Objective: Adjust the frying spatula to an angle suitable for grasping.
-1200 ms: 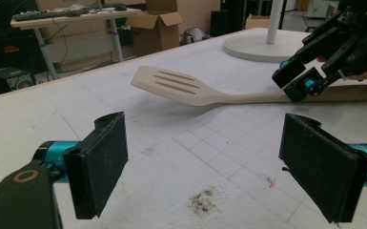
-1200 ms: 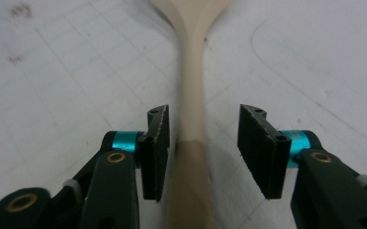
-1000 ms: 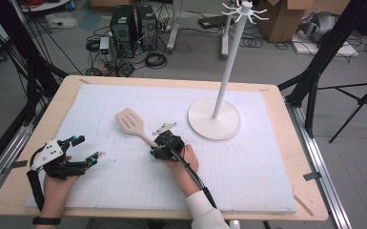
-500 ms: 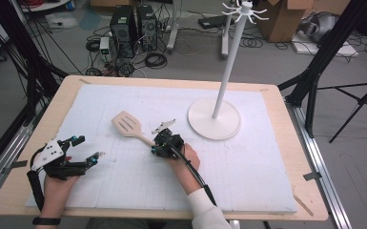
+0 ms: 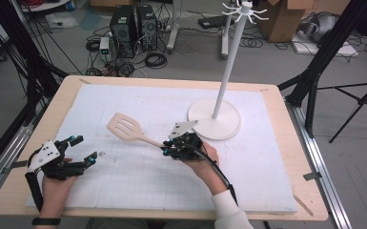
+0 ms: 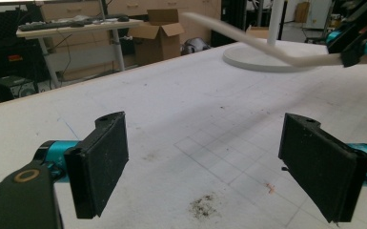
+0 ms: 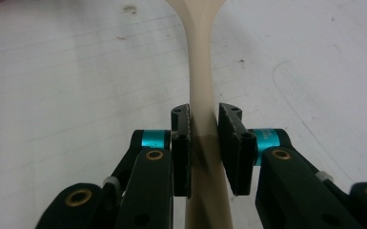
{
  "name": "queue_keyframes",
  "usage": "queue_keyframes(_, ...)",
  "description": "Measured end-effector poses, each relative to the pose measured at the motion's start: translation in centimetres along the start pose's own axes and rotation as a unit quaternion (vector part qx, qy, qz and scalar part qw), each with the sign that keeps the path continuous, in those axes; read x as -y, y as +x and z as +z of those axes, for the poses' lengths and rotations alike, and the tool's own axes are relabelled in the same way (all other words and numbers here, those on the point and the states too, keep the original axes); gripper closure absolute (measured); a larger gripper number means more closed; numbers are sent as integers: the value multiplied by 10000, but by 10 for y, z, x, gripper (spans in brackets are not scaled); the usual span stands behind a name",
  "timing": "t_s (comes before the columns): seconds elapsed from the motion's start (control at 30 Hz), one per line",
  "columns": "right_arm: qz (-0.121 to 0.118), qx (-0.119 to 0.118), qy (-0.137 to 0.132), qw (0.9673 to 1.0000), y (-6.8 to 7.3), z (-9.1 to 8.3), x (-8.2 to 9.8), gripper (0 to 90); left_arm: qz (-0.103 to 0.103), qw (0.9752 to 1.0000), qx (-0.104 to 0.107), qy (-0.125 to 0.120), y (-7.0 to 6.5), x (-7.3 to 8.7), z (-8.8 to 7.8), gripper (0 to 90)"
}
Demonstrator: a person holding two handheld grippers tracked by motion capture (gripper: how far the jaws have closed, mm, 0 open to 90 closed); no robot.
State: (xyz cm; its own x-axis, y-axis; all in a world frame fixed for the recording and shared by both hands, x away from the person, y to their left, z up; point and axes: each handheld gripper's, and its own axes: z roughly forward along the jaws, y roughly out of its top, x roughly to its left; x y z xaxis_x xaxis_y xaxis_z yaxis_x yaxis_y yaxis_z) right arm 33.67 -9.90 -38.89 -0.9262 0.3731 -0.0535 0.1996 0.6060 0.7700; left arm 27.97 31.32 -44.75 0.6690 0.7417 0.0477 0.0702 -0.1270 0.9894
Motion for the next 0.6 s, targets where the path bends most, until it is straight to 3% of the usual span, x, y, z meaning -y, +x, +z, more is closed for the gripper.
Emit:
queue_keyframes(0.17,-356,-261,-95,9990,-1,-18,11,756,-22,10000,0,-68,1,1,-1,174)
queue_keyframes(0.2,-516,-415,-70,9978,-2,-25,19,756,-28,10000,14,-62,1,1,-1,174)
queue_keyframes(0.23,-516,-415,-70,9978,-2,-25,19,756,-18,10000,22,-60,1,0,-1,174)
queue_keyframes(0.27,-599,-563,-43,9966,-3,-30,26,755,-20,10000,26,-55,0,0,-1,174)
queue_keyframes(0.5,-866,-928,149,9918,-3,-33,42,755,-20,10000,21,-67,0,1,-1,172)
queue_keyframes(0.6,-981,-1168,286,9879,-3,-27,52,755,-20,10000,40,-73,1,1,-1,172)
